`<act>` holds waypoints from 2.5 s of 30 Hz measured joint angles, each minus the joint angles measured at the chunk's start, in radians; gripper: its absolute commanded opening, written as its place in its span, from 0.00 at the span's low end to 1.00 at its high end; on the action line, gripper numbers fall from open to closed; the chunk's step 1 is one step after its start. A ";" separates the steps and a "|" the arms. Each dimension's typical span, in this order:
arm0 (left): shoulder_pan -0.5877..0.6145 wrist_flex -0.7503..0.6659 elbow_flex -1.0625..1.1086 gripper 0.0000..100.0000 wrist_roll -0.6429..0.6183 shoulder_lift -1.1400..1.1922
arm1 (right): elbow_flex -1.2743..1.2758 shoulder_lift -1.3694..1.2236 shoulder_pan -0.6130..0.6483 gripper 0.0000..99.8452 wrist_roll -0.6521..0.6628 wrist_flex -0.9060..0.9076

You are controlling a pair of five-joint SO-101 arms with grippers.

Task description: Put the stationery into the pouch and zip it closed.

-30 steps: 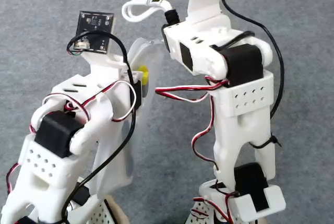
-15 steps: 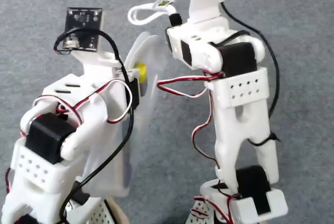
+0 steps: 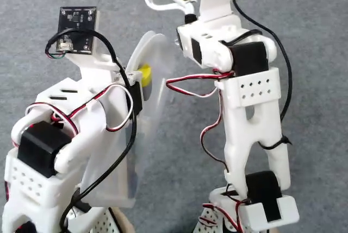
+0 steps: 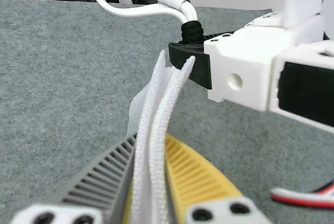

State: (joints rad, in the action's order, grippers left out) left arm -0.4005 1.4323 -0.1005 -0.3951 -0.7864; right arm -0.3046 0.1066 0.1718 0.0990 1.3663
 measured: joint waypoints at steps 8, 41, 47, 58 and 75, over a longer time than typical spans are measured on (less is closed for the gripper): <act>0.002 0.015 -0.126 0.03 -0.006 -0.008 | 0.055 -0.048 -0.052 0.01 0.005 0.005; 0.023 -0.040 -0.060 0.03 -0.008 0.000 | -0.043 -0.097 -0.247 0.01 0.009 0.023; 0.031 -0.043 -0.058 0.03 -0.008 0.029 | 0.034 -0.097 -0.258 0.01 0.009 -0.018; 0.032 -0.146 0.114 0.03 -0.008 0.026 | 0.025 -0.112 -0.288 0.08 0.009 -0.015; 0.112 -0.397 0.505 0.42 0.012 0.068 | 0.009 -0.123 -0.359 0.13 0.011 0.014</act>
State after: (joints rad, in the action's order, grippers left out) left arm -0.2885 1.0349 0.4043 -0.3828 -0.7188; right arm -0.2954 -0.0161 -0.1872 0.1097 1.3802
